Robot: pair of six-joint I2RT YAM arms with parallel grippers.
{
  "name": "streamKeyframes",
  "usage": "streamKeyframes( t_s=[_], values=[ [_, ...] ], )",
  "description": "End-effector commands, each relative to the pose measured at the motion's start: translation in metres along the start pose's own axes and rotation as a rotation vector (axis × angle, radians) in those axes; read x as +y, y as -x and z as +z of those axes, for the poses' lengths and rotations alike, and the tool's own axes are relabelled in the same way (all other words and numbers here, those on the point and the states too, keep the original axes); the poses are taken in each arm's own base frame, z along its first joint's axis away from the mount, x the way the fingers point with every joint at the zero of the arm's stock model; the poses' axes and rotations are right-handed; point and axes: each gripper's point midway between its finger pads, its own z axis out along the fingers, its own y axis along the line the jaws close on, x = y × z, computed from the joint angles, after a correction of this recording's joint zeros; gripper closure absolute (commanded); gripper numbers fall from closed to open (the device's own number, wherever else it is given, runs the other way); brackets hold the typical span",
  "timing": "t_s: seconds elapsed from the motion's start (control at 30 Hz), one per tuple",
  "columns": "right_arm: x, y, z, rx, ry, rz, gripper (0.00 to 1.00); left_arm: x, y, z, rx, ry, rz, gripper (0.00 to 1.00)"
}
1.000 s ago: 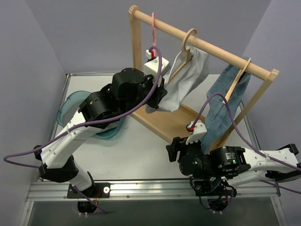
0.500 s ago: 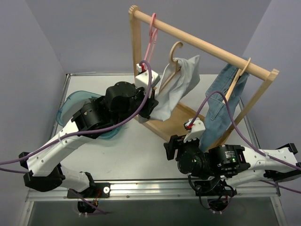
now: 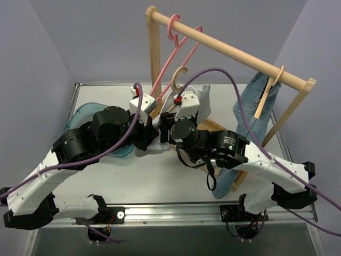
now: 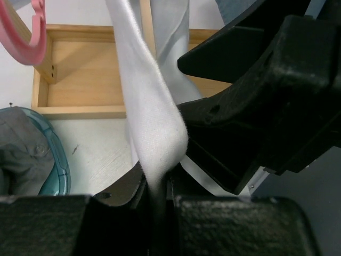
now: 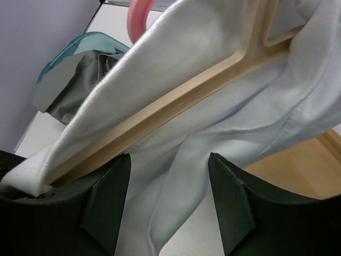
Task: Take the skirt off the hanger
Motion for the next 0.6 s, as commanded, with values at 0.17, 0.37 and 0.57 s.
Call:
streamKeyframes(
  t_s=[0.17, 0.37, 0.57],
  values=[
    [0.025, 0.053, -0.010, -0.088, 0.119, 0.006, 0.47, 0.003, -0.015, -0.028, 0.027, -0.034, -0.021, 0.98],
    [0.006, 0.063, -0.034, -0.115, 0.162, 0.076, 0.50, 0.009, -0.022, -0.036, 0.040, -0.021, -0.014, 0.98],
    [0.010, 0.071, -0.043, -0.138, 0.241, 0.070, 0.52, -0.002, -0.024, -0.041, 0.058, -0.085, -0.009, 0.98]
  ],
)
